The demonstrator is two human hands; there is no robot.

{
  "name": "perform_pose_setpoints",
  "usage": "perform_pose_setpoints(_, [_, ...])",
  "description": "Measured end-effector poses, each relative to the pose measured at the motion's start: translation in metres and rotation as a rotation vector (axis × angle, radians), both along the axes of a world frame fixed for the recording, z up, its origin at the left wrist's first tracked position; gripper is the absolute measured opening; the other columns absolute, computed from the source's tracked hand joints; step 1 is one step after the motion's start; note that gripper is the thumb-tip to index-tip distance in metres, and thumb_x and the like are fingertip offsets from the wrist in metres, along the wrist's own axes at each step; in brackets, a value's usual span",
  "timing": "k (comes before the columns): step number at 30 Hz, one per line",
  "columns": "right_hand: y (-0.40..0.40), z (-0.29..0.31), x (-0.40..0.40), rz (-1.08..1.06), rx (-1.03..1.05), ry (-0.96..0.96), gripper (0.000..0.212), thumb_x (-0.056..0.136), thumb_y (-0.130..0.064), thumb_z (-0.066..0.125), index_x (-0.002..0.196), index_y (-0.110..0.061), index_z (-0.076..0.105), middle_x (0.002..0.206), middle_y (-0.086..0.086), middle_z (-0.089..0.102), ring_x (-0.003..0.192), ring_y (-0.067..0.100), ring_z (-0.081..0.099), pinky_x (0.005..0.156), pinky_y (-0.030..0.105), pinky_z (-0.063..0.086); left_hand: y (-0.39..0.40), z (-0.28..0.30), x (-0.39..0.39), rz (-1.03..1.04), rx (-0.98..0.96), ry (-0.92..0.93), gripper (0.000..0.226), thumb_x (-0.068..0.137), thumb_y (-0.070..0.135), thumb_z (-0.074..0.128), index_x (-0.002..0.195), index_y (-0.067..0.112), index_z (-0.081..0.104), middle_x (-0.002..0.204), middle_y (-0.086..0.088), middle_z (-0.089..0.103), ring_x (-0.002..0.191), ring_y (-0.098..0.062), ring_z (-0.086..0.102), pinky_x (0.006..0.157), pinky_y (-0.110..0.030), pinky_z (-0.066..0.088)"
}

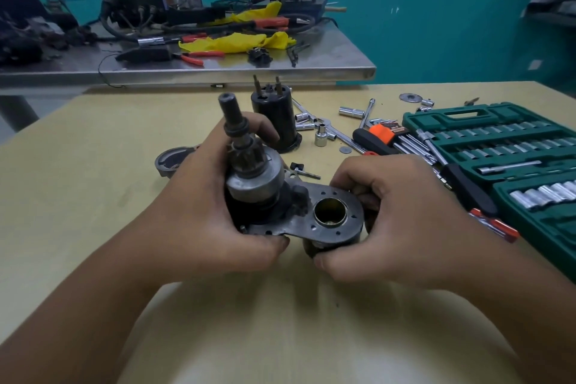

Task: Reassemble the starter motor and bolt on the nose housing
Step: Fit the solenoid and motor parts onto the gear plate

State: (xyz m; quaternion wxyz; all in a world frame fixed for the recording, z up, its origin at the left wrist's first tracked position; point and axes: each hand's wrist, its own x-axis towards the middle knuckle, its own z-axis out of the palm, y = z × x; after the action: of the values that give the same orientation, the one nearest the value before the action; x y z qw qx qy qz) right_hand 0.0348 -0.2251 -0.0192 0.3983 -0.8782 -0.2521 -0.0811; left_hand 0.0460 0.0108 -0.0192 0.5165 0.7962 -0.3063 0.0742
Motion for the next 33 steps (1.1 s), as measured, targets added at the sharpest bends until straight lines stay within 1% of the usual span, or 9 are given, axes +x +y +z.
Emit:
perform_pose_setpoints(4, [0.003, -0.003, -0.001, -0.034, 0.010, 0.029, 0.043, 0.050, -0.038, 0.088, 0.079, -0.017, 0.066, 0.066, 0.009, 0.061, 0.050, 0.007, 0.036, 0.045, 0.037, 0.034, 0.003, -0.002, 0.002, 0.004, -0.002, 0.032, 0.085, 0.057, 0.001, 0.085, 0.125, 0.036, 0.049, 0.101, -0.010, 0.068, 0.092, -0.028, 0.072, 0.069, -0.046, 0.062])
perform_pose_setpoints(7, [0.002, -0.004, 0.004, 0.000, 0.057, 0.080, 0.049, 0.048, -0.050, 0.090, 0.086, -0.027, 0.068, 0.071, 0.017, 0.063, 0.056, 0.032, 0.043, 0.046, 0.043, 0.036, 0.006, -0.003, 0.005, -0.002, -0.009, 0.074, 0.086, 0.058, -0.002, 0.085, 0.128, 0.033, 0.048, 0.104, -0.010, 0.068, 0.093, -0.029, 0.073, 0.068, -0.044, 0.063])
perform_pose_setpoints(13, [0.000, -0.005, 0.007, 0.086, 0.114, 0.164, 0.065, 0.043, -0.065, 0.091, 0.098, -0.038, 0.069, 0.084, 0.014, 0.070, 0.076, 0.040, 0.065, 0.062, 0.057, 0.054, 0.009, -0.004, 0.006, -0.020, -0.023, 0.088, 0.086, 0.058, 0.006, 0.085, 0.130, 0.034, 0.047, 0.112, -0.002, 0.070, 0.104, -0.023, 0.073, 0.074, -0.025, 0.061])
perform_pose_setpoints(20, [-0.002, -0.012, 0.010, 0.189, 0.212, 0.164, 0.064, 0.052, -0.045, 0.093, 0.107, -0.035, 0.062, 0.069, -0.012, 0.054, 0.056, 0.000, 0.052, 0.052, 0.013, 0.038, 0.011, -0.002, 0.006, -0.035, -0.041, 0.141, 0.089, 0.058, 0.012, 0.085, 0.132, 0.036, 0.041, 0.118, -0.003, 0.068, 0.109, -0.027, 0.072, 0.082, -0.033, 0.063])
perform_pose_setpoints(24, [-0.003, -0.012, 0.011, 0.209, 0.203, 0.085, 0.051, 0.058, -0.040, 0.090, 0.093, -0.027, 0.056, 0.086, -0.001, 0.070, 0.067, 0.011, 0.063, 0.056, 0.028, 0.051, 0.010, -0.005, 0.009, -0.052, -0.105, 0.212, 0.088, 0.055, 0.016, 0.091, 0.125, 0.044, 0.046, 0.122, -0.009, 0.064, 0.111, -0.033, 0.071, 0.090, -0.049, 0.062])
perform_pose_setpoints(26, [-0.001, -0.014, 0.011, 0.221, 0.213, 0.038, 0.049, 0.060, -0.035, 0.091, 0.089, -0.024, 0.053, 0.084, -0.004, 0.067, 0.066, 0.005, 0.057, 0.056, 0.024, 0.049, 0.010, -0.008, 0.011, -0.054, -0.153, 0.258, 0.086, 0.051, 0.018, 0.094, 0.121, 0.043, 0.052, 0.125, -0.013, 0.064, 0.115, -0.034, 0.069, 0.095, -0.049, 0.059])
perform_pose_setpoints(28, [0.000, -0.017, 0.012, 0.236, 0.239, -0.011, 0.050, 0.060, -0.027, 0.094, 0.086, -0.018, 0.052, 0.082, -0.003, 0.063, 0.066, 0.000, 0.053, 0.057, 0.018, 0.045, 0.009, -0.011, 0.013, -0.072, -0.213, 0.308, 0.084, 0.050, 0.014, 0.095, 0.122, 0.037, 0.057, 0.120, -0.010, 0.070, 0.113, -0.033, 0.071, 0.093, -0.042, 0.060])
perform_pose_setpoints(30, [0.001, -0.023, 0.013, 0.233, 0.268, -0.059, 0.049, 0.060, -0.023, 0.093, 0.084, -0.015, 0.051, 0.081, 0.001, 0.061, 0.065, 0.014, 0.054, 0.055, 0.028, 0.045, 0.008, -0.016, 0.014, -0.065, -0.286, 0.357, 0.088, 0.050, 0.009, 0.093, 0.128, 0.026, 0.058, 0.116, -0.009, 0.075, 0.110, -0.033, 0.073, 0.087, -0.034, 0.061])
perform_pose_setpoints(33, [0.004, -0.030, 0.013, 0.198, 0.293, -0.142, 0.049, 0.060, -0.020, 0.092, 0.082, -0.016, 0.048, 0.075, 0.003, 0.057, 0.065, 0.021, 0.048, 0.054, 0.036, 0.041, 0.003, -0.025, 0.014, -0.066, -0.396, 0.433, 0.092, 0.050, 0.010, 0.097, 0.134, 0.008, 0.060, 0.124, -0.021, 0.071, 0.116, -0.042, 0.069, 0.093, -0.044, 0.059])
